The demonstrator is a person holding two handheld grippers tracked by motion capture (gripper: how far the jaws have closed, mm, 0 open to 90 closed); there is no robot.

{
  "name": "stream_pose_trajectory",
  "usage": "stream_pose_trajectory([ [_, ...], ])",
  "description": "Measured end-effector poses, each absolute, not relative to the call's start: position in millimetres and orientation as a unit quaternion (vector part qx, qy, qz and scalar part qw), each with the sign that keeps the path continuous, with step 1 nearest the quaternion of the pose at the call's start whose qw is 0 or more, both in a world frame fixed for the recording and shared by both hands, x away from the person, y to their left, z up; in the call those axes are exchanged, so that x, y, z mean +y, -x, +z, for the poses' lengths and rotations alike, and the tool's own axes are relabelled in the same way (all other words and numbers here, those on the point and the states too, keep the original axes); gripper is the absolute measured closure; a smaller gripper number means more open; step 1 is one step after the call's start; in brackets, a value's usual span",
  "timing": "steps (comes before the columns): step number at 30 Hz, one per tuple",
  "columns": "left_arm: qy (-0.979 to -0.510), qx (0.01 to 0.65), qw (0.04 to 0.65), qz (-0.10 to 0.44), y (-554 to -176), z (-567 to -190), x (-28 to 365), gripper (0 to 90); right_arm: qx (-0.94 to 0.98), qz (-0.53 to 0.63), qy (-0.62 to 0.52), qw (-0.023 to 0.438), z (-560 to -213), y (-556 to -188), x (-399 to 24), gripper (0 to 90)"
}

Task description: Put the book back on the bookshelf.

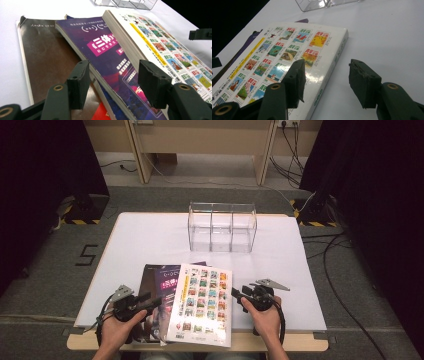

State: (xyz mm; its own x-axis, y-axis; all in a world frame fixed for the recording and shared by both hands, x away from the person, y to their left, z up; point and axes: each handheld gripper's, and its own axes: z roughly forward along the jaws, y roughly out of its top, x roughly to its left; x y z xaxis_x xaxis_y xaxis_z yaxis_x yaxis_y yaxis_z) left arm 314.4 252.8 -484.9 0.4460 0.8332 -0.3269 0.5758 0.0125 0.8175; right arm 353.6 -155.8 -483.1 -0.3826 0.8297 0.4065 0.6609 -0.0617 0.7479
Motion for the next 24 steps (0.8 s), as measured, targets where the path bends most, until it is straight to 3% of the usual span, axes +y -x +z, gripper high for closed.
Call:
stream_pose_trajectory([
  [24,-0.735,0.496,0.46,0.043,-345.0,-471.6,198.8,41.5,0.697,0.454,-0.553,0.05,-486.1,-355.6,-142.2,45.4],
])
